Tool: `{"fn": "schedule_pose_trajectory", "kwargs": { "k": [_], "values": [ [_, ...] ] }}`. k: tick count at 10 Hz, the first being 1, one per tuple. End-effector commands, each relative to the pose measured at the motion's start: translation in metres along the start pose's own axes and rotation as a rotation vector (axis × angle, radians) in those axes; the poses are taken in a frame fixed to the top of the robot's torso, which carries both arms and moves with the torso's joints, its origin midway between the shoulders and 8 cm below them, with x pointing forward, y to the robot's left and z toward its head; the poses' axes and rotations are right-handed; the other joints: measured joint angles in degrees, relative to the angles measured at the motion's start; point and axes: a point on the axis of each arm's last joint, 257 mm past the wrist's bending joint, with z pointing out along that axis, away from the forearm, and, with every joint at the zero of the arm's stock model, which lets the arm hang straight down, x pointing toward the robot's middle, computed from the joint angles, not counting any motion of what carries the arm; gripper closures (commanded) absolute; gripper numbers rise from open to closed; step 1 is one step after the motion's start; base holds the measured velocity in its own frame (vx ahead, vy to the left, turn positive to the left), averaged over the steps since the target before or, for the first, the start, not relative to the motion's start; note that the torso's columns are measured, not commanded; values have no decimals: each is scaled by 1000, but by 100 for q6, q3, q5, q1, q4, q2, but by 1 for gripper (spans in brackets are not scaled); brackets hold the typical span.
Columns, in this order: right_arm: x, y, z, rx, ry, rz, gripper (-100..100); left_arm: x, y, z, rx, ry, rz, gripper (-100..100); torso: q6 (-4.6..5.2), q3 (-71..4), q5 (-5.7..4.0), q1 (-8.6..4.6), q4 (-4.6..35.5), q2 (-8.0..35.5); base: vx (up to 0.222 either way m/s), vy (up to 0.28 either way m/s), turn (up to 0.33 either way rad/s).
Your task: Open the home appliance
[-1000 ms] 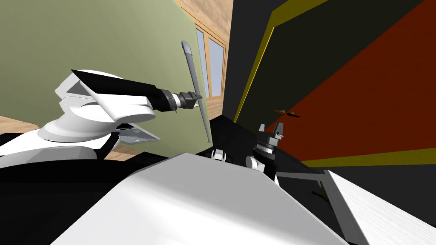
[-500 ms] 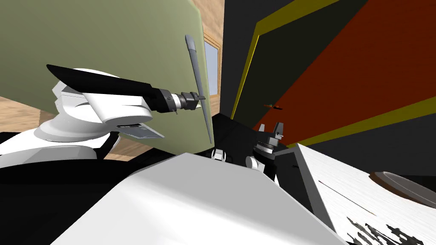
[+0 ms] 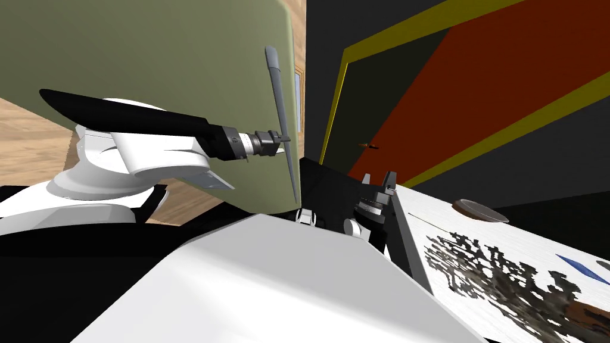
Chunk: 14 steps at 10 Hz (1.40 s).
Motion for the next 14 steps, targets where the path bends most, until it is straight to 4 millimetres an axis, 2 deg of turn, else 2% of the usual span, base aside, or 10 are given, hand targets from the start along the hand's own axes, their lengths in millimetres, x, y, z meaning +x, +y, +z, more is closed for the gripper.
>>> {"fn": "schedule_pose_trajectory", "kwargs": {
  "k": [1,9,13,14],
  "values": [
    [0,0,0,0,0,0,0,7,-7,0,24,29,10,100,16,-3,1,12,-13,2,-268,121,-269],
    [0,0,0,0,0,0,0,27,-28,-3,102,108,36,100,15,22,-8,-19,-16,27,-257,77,-163],
    [0,0,0,0,0,0,0,32,-33,-4,119,124,40,100,15,25,0,7,-15,33,-229,68,-113],
    [0,0,0,0,0,0,0,26,-41,-8,116,121,41,-100,9,4,-3,-9,-24,-9,-23,16,-36]
  ]
}}
